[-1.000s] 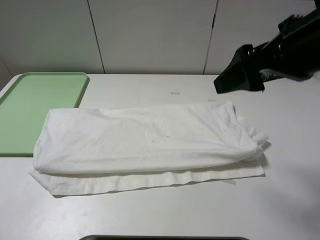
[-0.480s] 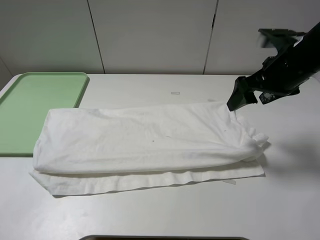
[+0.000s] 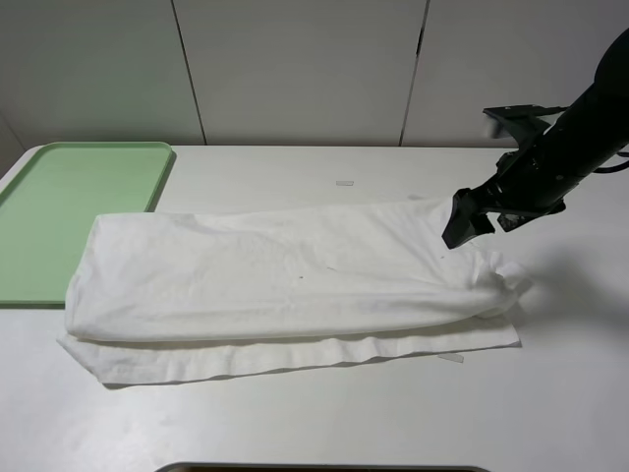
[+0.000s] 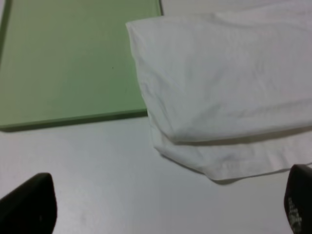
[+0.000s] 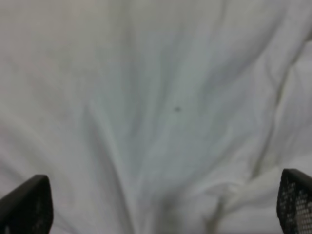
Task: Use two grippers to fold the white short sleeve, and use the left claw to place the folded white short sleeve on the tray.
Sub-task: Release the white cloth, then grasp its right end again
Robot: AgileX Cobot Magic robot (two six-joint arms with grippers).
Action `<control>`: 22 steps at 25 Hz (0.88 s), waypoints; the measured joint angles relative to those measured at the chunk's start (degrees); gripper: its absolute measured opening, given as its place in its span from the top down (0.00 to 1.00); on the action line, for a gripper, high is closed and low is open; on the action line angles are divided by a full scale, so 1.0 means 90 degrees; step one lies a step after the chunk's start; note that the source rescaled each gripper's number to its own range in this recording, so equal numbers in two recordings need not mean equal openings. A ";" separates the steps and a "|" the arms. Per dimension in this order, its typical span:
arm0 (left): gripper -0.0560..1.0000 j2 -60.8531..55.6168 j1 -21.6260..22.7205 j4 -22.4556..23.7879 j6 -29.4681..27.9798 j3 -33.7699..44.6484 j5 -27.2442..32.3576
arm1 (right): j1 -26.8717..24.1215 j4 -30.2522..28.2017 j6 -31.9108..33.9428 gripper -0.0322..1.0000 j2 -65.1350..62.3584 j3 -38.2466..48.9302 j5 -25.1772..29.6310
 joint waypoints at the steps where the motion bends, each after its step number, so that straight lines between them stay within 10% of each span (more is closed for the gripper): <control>1: 0.07 0.0000 0.0000 0.0000 0.0000 0.0000 0.0000 | -0.0106 0.0005 -0.0065 0.00 0.0033 0.0000 -0.0063; 22: 0.07 0.0000 0.0000 0.0000 0.0000 0.0000 0.0000 | -0.1123 0.1564 -0.1509 0.00 0.1570 -0.0025 -0.0351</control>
